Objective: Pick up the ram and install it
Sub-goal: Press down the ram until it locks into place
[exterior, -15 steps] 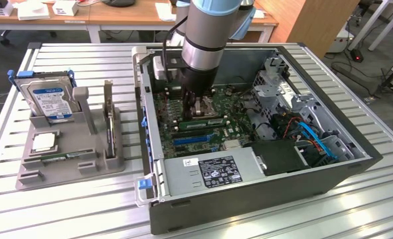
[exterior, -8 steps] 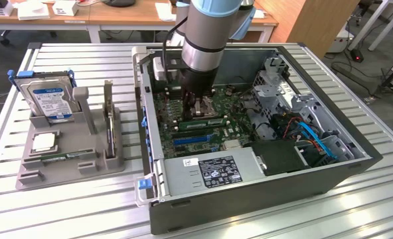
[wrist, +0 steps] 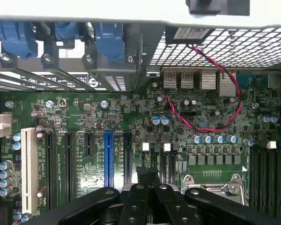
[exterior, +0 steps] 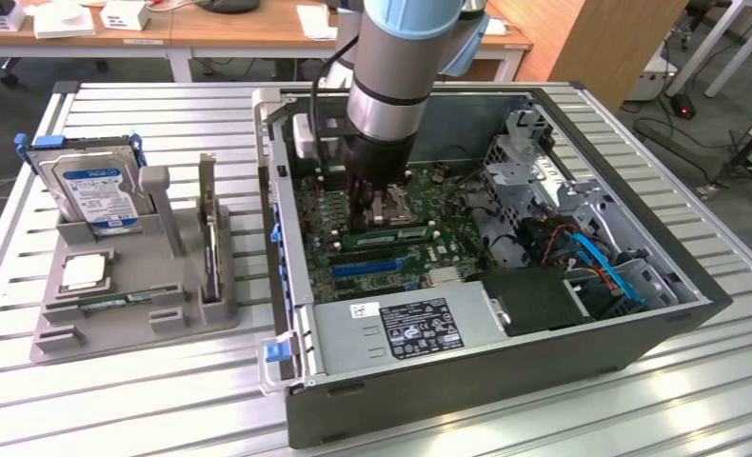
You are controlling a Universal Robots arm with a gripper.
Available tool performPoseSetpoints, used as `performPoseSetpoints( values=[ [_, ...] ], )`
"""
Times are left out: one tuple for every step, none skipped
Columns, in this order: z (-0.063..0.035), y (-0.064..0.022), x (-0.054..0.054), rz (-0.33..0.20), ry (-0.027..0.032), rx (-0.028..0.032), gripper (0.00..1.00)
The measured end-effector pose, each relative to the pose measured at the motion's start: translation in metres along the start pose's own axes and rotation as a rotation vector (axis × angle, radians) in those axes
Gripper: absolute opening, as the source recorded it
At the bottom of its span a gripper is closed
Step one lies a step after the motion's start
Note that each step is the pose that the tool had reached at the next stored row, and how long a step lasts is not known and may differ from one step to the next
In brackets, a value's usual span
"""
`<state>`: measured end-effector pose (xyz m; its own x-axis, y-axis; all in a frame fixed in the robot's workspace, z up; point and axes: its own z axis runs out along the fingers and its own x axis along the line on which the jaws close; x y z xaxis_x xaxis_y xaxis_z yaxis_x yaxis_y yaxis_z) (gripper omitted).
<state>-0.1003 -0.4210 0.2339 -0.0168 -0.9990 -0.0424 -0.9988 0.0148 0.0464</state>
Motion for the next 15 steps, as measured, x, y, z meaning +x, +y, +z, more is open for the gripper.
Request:
performPoseSetpoints(
  values=[
    [0.0005,0.0000,0.0000,0.000,0.0000,0.0000,0.09],
    [0.0004,0.0000,0.0001,0.000,0.0004,-0.0001,0.09],
    [0.0004,0.0000,0.0001,0.000,0.0003,-0.0001,0.09],
    [0.0005,0.0000,0.0001,0.000,0.0004,0.0000,0.09],
    [0.0005,0.0000,0.0000,0.000,0.0003,-0.0001,0.09],
    [0.0008,-0.0001,0.0000,0.000,0.0002,0.0000,0.09],
    [0.0016,-0.0001,0.0000,0.000,-0.0002,0.0002,0.09],
    [0.0021,-0.0001,0.0000,0.000,0.0000,0.0001,0.09],
    [0.0027,-0.0001,0.0001,0.000,0.0002,0.0000,0.09],
    [0.0029,-0.0001,0.0001,0.000,0.0002,0.0000,0.09],
    [0.0029,-0.0001,0.0001,0.000,0.0003,0.0000,0.09],
    [0.0029,-0.0001,0.0001,0.000,0.0004,-0.0001,0.09],
    [0.0029,-0.0001,0.0001,0.000,0.0002,0.0000,0.09],
    [0.0031,0.0000,-0.0005,0.000,0.0000,0.0002,0.09],
    [0.0031,0.0000,-0.0012,0.000,0.0000,0.0001,0.09]
  ],
)
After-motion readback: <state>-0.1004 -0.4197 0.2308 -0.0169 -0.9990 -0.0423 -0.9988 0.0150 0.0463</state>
